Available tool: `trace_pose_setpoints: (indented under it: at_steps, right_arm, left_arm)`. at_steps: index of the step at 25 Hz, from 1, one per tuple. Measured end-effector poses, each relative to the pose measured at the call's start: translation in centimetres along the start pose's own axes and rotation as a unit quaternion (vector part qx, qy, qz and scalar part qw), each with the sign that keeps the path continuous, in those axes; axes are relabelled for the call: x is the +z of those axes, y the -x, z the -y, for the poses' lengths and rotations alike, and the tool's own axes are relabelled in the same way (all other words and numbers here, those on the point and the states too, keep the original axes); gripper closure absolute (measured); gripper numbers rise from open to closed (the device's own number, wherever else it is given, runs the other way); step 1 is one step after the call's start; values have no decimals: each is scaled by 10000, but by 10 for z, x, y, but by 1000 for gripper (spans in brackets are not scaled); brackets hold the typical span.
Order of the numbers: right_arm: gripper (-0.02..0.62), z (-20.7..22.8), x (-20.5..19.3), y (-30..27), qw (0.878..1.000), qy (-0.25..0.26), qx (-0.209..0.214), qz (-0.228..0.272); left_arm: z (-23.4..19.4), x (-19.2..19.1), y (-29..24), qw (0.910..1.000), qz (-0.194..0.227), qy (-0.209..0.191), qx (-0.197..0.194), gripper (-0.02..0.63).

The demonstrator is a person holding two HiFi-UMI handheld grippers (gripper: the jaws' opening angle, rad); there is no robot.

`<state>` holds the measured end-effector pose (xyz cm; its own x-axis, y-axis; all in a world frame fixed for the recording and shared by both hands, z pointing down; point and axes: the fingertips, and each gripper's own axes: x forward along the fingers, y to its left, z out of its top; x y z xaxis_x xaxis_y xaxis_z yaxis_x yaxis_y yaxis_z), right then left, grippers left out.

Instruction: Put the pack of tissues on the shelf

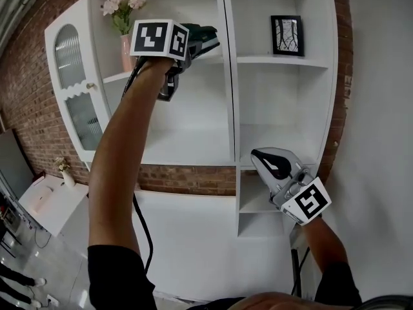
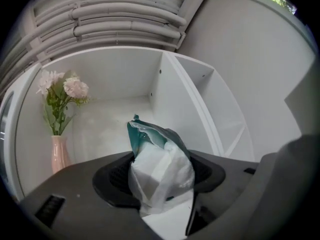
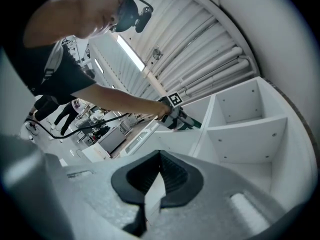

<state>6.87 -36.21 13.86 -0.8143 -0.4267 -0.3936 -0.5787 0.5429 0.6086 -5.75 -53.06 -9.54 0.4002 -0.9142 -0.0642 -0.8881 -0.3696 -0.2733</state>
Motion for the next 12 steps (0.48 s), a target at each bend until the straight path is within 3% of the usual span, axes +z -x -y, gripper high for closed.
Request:
trace_pose_setpoints:
  at_steps: [7,12]
  right_arm:
    - [594,7,-3,7,9998,80,-182,-95]
    - [594,8,-4,6,9996,67,-242,-119]
  left_arm:
    - [6,-4,-22,9986,-407,-212,-277,332]
    - [9,-5,-24,9979,-415,-319,-388,306]
